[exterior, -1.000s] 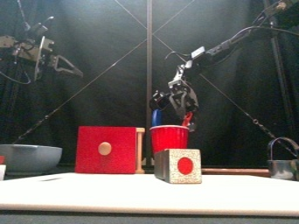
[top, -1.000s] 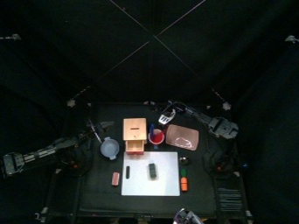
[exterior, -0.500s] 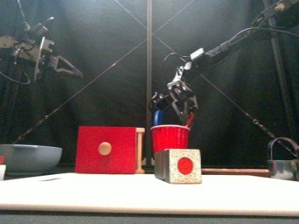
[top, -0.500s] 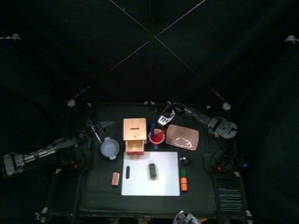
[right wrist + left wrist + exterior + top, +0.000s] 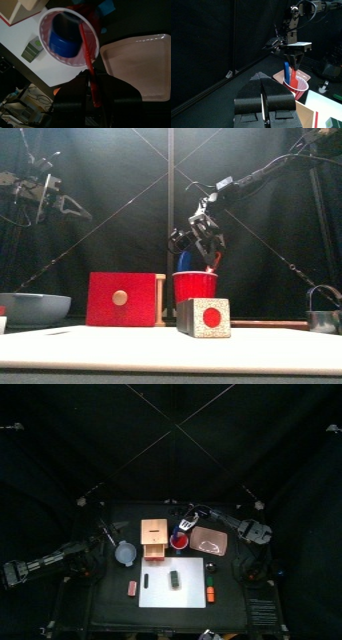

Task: Place sushi on board then cut the sushi with the knife then place the pieces on the plate
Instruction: Pick knife at handle with right hand

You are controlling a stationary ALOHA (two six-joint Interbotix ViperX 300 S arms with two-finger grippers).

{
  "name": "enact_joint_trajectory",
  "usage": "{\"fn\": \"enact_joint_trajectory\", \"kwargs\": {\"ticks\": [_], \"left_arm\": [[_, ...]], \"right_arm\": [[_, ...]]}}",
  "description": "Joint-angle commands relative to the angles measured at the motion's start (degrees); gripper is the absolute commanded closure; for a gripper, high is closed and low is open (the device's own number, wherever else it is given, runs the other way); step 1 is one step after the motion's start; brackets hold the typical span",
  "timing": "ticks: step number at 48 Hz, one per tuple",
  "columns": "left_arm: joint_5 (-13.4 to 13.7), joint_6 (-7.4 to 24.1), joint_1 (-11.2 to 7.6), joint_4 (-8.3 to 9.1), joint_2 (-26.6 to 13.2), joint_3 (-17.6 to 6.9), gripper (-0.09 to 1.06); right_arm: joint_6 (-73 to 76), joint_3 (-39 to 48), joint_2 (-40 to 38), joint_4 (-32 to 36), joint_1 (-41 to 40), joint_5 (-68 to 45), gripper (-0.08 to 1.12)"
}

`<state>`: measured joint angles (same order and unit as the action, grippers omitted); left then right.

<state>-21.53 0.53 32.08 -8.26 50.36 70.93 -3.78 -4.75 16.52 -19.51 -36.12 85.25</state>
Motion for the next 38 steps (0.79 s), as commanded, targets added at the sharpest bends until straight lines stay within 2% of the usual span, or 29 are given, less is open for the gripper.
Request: {"fn": "enact_joint_trajectory", "kwargs": {"ticks": [1, 27, 38], "left_arm": [[-0.18, 0.00, 0.44, -0.09, 0.00, -0.70, 0.93], [-0.18, 0.00, 0.79, -0.09, 0.00, -0.35, 0.93], [-0.18, 0.00, 0.88, -0.26, 0.09, -0.26, 0.93]], "right_arm": [[0.18, -1.58, -3.60, 0.09, 0.18, 0.53, 0.46], [0.18, -1.67, -3.43, 1.14, 0.53, 0.62, 0.46], [0.26, -1.76, -3.43, 0.97, 1.05, 0.70, 0.62]]}}
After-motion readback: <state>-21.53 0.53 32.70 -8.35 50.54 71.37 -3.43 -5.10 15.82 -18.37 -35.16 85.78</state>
